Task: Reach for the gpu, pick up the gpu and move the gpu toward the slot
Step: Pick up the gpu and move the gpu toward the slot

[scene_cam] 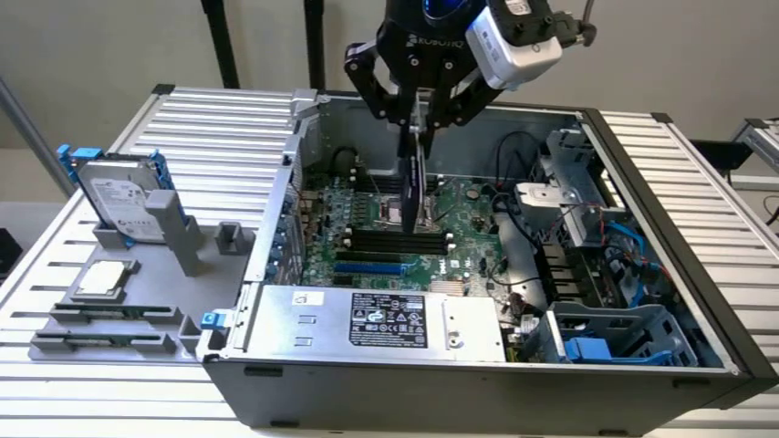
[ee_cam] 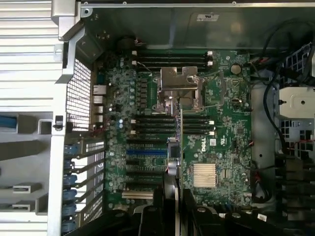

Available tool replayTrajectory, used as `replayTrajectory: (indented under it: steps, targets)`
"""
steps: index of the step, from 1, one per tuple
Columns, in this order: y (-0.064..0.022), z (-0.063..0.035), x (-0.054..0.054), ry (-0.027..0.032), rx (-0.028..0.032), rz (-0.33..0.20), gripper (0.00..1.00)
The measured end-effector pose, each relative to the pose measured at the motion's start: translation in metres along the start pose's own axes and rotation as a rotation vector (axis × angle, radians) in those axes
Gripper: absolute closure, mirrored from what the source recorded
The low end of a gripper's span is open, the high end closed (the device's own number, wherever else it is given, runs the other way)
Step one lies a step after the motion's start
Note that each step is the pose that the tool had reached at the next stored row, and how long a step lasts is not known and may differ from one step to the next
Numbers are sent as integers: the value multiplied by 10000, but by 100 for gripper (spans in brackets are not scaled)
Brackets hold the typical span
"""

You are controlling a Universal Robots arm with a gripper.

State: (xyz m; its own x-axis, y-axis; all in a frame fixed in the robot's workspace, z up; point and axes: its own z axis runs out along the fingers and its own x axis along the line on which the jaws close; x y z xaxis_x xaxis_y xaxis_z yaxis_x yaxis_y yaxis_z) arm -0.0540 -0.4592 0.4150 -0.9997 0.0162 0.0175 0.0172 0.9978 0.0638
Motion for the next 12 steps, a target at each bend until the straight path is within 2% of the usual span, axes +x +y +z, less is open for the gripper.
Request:
replayTrajectory:
  steps: [4,12]
  targets:
    - [79,24,-100,9,1,1,73]
    - [79,25,-105,14,0,0,73]
